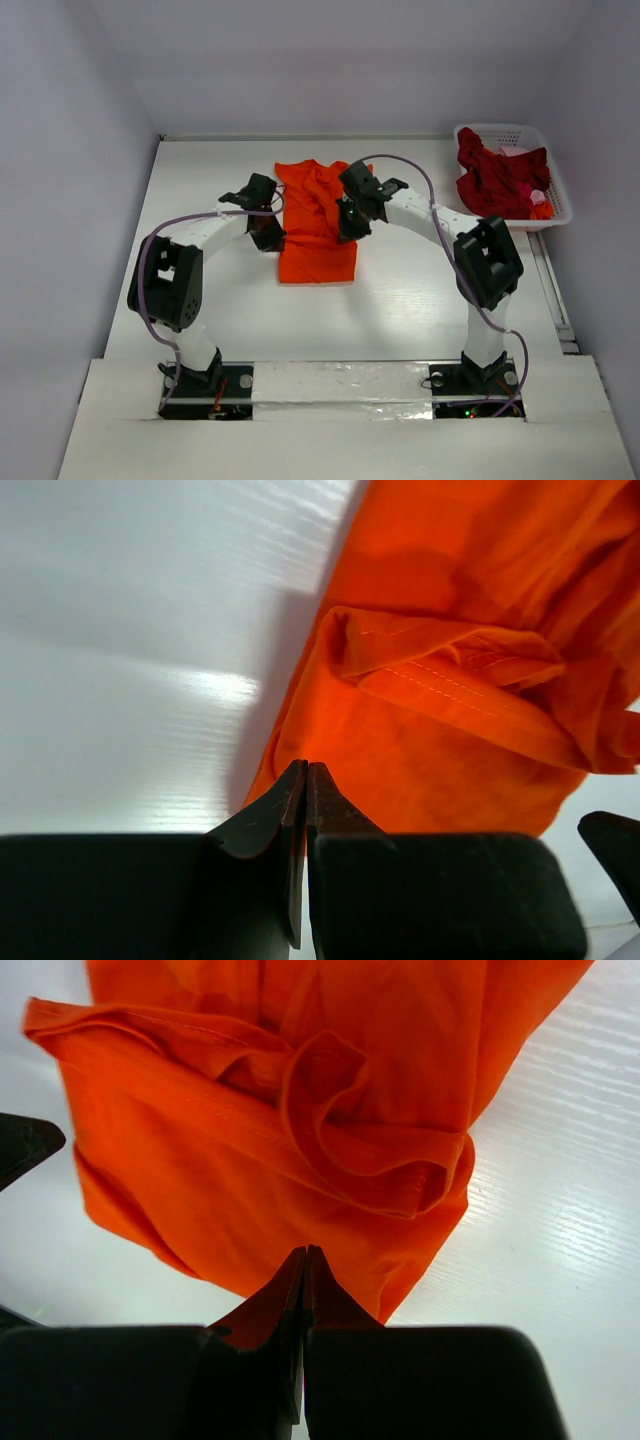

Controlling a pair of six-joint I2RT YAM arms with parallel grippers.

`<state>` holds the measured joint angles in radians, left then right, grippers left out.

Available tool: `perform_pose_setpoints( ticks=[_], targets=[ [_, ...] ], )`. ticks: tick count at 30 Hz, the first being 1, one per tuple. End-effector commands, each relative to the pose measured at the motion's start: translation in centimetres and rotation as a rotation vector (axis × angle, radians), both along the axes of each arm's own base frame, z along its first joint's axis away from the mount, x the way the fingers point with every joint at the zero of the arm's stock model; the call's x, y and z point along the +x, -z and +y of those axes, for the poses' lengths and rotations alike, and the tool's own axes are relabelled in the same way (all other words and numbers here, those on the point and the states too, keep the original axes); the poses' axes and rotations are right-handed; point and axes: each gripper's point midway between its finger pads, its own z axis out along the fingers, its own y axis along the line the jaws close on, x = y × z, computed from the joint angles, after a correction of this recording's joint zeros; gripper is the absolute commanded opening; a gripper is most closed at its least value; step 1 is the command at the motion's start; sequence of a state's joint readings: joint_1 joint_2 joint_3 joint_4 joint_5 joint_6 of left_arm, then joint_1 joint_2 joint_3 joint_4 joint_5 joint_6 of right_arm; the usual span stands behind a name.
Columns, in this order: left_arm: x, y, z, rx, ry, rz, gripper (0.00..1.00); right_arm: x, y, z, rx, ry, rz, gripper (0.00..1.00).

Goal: Fold and stack the t-shirts
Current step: Fold the folded rectangular tshirt in 1/3 of the way

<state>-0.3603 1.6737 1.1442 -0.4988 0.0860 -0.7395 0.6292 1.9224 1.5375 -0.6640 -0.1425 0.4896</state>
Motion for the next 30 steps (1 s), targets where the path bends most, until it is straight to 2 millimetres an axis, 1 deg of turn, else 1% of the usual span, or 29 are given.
perform_pose_setpoints(
  ticks=[1,4,6,7,8,13,14,18,22,24,30],
  targets=[
    [0.1,0.4,-0.9,-0.019,0.04,-0.014,0.0,0.2,0.6,0.5,0.017,-0.015,0.0,0.0],
    [0.5,0.5,-1.1,-0.026,0.042,-0.02,0.0,0.2,1.2,0.5,0.01,-0.019,0.007,0.0],
    [0.7,1.0,-1.3,-0.026,0.044,-0.008,0.0,0.2,1.8,0.5,0.004,-0.02,0.017,0.0],
    [1.1,0.8,-1.5,-0.031,0.045,-0.014,0.0,0.1,2.2,0.5,0.001,-0.02,0.022,0.0],
    [1.1,1.0,-1.9,-0.029,0.056,-0.009,0.0,0.1,2.5,0.5,-0.003,-0.02,0.03,0.0],
    [1.7,0.7,-3.0,-0.041,0.073,-0.02,0.0,0.1,3.2,0.5,-0.005,-0.023,0.033,0.0],
    [1.7,1.2,-3.0,-0.037,0.071,-0.008,0.0,0.2,3.3,0.5,-0.007,-0.022,0.034,0.0],
    [2.1,1.5,-3.3,-0.044,0.069,-0.005,0.0,0.5,3.9,0.6,-0.019,-0.021,0.037,0.0],
    [2.9,1.2,-3.5,-0.041,0.069,-0.02,0.0,1.4,4.0,1.1,-0.023,-0.016,0.028,0.0],
    [3.1,1.5,-3.5,-0.033,0.07,-0.015,0.0,1.8,3.9,1.2,-0.026,-0.014,0.026,0.0],
    [4.0,1.7,-3.7,-0.027,0.068,-0.024,0.0,3.5,2.7,2.3,-0.018,-0.017,-0.003,0.0]
  ],
)
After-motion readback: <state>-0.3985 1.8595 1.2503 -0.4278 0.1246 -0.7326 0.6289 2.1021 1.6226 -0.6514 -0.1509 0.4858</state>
